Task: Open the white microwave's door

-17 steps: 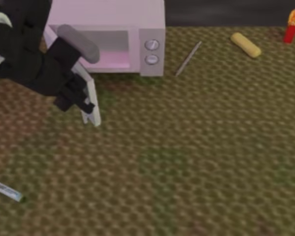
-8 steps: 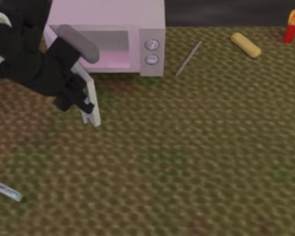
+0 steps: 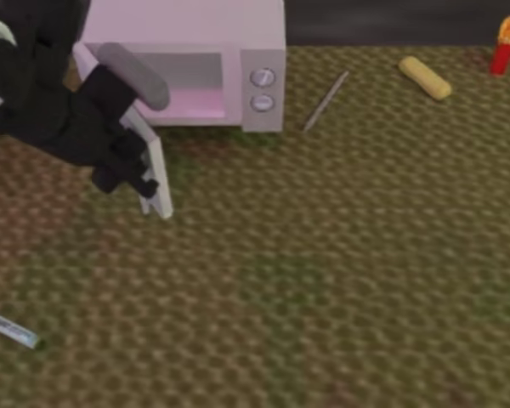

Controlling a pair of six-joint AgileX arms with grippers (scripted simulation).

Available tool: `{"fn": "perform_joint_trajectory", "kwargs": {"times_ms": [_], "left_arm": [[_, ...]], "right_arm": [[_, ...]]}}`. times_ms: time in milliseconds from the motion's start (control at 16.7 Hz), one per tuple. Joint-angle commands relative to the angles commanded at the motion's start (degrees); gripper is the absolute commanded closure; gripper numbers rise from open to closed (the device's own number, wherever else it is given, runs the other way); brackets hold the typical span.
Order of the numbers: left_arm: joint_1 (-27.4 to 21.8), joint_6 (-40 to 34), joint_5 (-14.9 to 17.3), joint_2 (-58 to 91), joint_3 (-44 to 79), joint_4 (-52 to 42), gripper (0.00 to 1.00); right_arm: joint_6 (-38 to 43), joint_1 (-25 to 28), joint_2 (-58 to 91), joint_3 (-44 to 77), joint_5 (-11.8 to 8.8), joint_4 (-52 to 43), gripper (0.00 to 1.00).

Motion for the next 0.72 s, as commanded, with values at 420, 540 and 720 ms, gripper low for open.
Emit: {"fn": "perform_joint_trajectory", "kwargs": {"times_ms": [420, 540, 720], "left_arm": [[3.81, 9.22, 3.81, -0.31, -0.53, -3.37, 1.00], [4.42, 10.41, 4.45, -0.81, -0.43, -3.52, 1.00], [4.43, 10.43, 4.46, -0.82, -0.43, -3.52, 1.00]], "right_arm": [[0.00, 0.00, 0.00, 0.00, 0.00, 0.00, 0.00], [0.00, 0.00, 0.00, 0.00, 0.00, 0.00, 0.00], [0.00, 0.00, 0.00, 0.00, 0.00, 0.00, 0.00]]}}
